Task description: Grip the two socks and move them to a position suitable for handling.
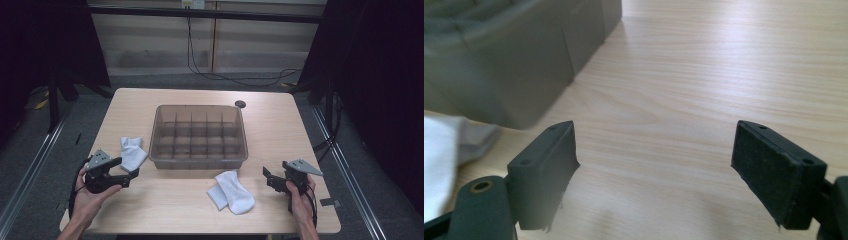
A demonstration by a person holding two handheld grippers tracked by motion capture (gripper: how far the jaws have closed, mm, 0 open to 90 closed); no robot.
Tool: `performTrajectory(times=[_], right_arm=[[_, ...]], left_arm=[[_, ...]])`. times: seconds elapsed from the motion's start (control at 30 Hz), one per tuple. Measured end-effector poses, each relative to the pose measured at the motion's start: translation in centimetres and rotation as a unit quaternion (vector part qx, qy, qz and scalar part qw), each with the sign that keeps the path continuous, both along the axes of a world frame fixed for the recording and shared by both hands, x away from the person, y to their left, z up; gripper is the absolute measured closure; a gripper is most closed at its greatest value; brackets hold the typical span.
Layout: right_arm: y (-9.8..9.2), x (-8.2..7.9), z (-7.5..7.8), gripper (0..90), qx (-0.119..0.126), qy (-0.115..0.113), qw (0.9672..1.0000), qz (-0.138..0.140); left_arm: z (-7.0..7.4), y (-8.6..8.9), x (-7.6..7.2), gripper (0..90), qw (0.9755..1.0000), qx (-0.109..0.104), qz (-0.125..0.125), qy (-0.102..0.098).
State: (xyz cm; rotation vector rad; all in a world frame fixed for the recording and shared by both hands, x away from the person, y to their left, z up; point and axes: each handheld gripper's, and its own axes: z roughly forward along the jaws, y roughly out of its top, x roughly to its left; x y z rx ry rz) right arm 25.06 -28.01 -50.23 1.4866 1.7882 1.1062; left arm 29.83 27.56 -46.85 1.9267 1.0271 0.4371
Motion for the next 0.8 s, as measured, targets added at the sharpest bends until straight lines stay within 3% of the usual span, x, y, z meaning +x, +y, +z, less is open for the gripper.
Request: performTrajectory(times=[0.07,0.1,0.17,0.23,0.3,0.33,0.4,0.47,0.67,0.8], right_arm=[[0.1,0.0,-0.1,17.9,-0.01,-0.003,0.9999,0.001],[0.1,0.0,-0.2,17.7,-0.009,-0.001,0.9999,0.005],[0.1,0.1,-0.3,17.9,-0.012,-0.001,0.9999,0.003],[0.1,0.1,-0.3,17.8,-0.008,0.0,0.9999,0.006],[0.1,0.1,-0.3,17.8,-0.008,0.0,1.0,0.006],[0.1,0.1,-0.3,17.7,-0.008,0.001,0.9999,0.008],[0.1,0.2,-0.3,17.5,-0.007,0.003,0.9999,0.009],[0.0,0.1,-0.3,17.5,-0.006,0.004,0.9999,0.007],[0.1,0.2,-0.3,17.4,-0.008,0.006,0.9999,0.013],[0.1,0.2,-0.3,17.4,-0.009,0.005,0.9998,0.014]], left_arm=[[0.4,0.3,0.7,19.6,0.9999,0.006,0.01,-0.003],[0.5,0.3,1.3,18.6,0.9998,0.02,0.004,0.001],[0.4,0.3,2.1,18.6,0.9998,0.015,0.006,0.008],[0.3,0.1,3.2,21.4,0.9992,0.032,0.005,0.024],[0.0,0.0,4.2,21.2,0.9991,0.026,0.009,0.033],[-0.3,-0.1,4.7,21.8,0.9991,0.029,0.011,0.028],[-0.7,-0.1,5.3,25.5,0.9986,0.045,0.02,0.019],[-1.5,-0.1,5.9,27.3,0.9978,0.055,0.021,0.03],[-3.2,-0.5,6.9,32.0,0.9939,0.091,0.021,0.06],[-3.5,-0.7,6.9,31.1,0.994,0.093,0.022,0.052]])
